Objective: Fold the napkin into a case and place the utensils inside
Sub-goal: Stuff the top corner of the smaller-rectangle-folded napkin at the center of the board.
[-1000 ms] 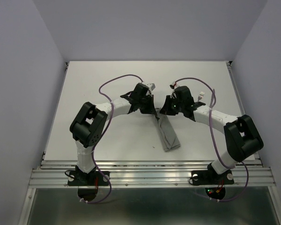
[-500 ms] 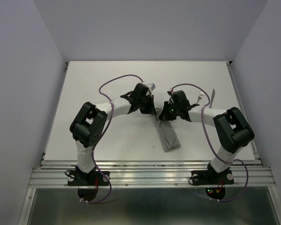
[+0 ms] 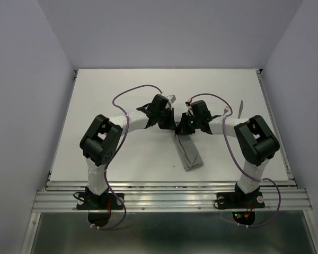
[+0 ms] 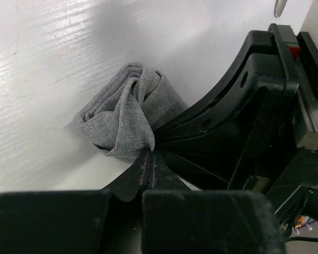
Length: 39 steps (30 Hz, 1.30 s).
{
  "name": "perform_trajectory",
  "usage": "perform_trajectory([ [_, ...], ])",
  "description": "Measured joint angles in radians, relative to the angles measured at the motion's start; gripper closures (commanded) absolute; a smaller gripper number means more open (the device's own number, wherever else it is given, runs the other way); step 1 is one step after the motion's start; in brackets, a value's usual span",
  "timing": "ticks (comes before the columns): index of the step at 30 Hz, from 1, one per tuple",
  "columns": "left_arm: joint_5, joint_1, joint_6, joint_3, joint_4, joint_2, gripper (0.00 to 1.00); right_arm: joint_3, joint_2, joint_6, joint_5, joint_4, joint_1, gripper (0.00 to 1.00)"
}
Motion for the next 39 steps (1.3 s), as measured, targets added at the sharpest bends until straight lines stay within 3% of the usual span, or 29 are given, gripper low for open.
perform_trajectory([
  [8,-0.004,0.002,0.011,0.0,-0.013,0.0,1.0,0.017,0.028,0.018,-0.009,0.019,-0.001,0.99],
  [19,0.001,0.0,0.063,0.002,-0.031,0.001,1.0,-0.121,-0.152,0.105,0.036,0.145,0.0,0.98],
  [39,0.063,0.028,0.09,0.013,-0.051,0.021,1.0,-0.16,-0.117,0.216,0.106,0.233,0.0,0.99],
])
